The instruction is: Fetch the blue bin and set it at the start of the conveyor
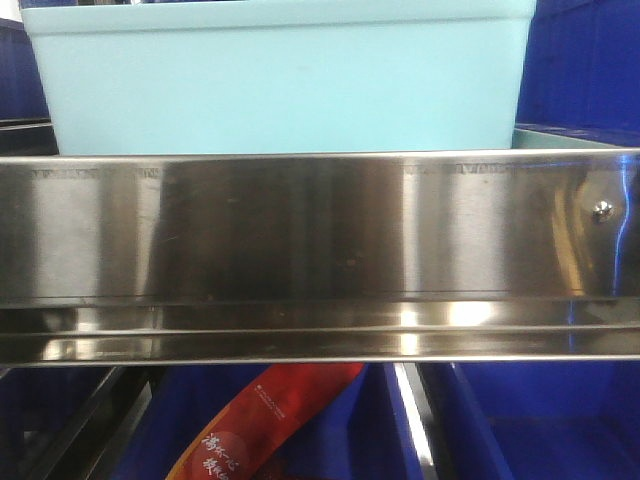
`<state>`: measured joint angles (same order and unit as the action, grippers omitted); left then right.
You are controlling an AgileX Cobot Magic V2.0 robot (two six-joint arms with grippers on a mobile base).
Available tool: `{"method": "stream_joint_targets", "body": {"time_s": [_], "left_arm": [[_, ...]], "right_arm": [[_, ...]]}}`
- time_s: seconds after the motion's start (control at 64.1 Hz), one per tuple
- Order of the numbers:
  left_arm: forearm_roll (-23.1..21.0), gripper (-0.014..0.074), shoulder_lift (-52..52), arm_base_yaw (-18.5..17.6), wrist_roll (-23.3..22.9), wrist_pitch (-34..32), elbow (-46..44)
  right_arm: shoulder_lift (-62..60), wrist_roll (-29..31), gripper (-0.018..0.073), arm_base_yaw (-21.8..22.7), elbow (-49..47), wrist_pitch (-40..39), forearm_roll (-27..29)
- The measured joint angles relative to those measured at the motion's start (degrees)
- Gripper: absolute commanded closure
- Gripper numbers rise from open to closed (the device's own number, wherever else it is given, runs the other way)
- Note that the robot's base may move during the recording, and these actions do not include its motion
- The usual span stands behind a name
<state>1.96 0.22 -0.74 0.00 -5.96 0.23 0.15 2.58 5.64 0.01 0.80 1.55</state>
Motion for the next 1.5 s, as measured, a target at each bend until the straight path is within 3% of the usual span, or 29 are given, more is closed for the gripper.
{"method": "stream_joint_targets", "body": {"time_s": [0.765,0.921,1.015,1.202,1.498], "left_arm": [[0.0,0.0707,0.0,0.0,0.0,-0.2,0.0],[0.0,0.0707,0.0,0.0,0.0,-1.2,-0.2],[0.0,0.0707,0.0,0.0,0.0,3.0,-3.3],[0.0,0.0707,0.4,0.0,0.0,19.6,-15.7],[-0.1,0.0707,15.1,0.0,0.0,33.1,-33.1]], "right_arm": [[0.0,0.0,0.0722,0.0,0.0,-0.1,0.0],[0.0,0.0,0.0722,0.0,0.0,-5.3,0.0],[0.0,0.0,0.0722,0.0,-0.5,-7.7,0.0],[-0.1,0.0,0.0722,0.0,-12.9,6.5,0.0],[11.2,0.0,0.0722,0.0,-35.0,29.0,0.1]]}}
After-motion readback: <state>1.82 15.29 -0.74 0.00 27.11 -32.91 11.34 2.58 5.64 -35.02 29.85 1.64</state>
